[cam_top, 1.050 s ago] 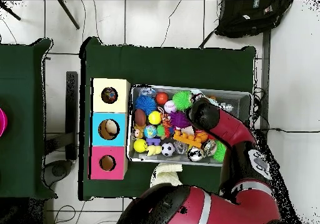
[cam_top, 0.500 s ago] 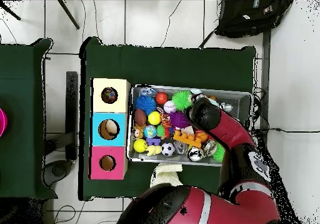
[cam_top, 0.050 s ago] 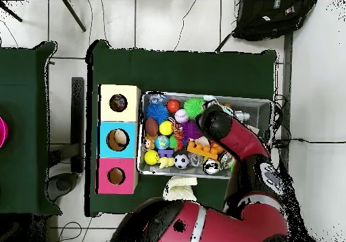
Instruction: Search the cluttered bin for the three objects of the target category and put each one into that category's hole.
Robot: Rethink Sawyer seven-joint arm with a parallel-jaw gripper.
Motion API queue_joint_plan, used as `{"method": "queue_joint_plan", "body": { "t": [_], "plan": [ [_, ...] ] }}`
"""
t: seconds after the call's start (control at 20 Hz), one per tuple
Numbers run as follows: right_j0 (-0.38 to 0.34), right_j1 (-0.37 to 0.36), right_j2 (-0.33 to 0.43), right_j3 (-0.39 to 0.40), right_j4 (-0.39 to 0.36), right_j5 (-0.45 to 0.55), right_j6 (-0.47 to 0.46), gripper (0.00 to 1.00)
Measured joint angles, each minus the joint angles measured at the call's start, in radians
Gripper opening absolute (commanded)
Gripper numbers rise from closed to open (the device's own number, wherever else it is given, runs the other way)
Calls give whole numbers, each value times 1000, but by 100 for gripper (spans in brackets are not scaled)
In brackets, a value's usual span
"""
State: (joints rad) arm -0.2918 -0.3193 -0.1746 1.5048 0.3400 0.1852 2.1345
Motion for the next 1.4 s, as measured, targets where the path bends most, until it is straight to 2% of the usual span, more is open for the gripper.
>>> {"method": "queue_joint_plan", "body": {
  "t": [0.2,0.6,1.4],
  "plan": [
    [68,-4,-34,0,14,0,0,100],
    [142,-47,-40,36,12,10,0,100],
    [108,-207,-28,151,11,164,0,100]
  ]
}}
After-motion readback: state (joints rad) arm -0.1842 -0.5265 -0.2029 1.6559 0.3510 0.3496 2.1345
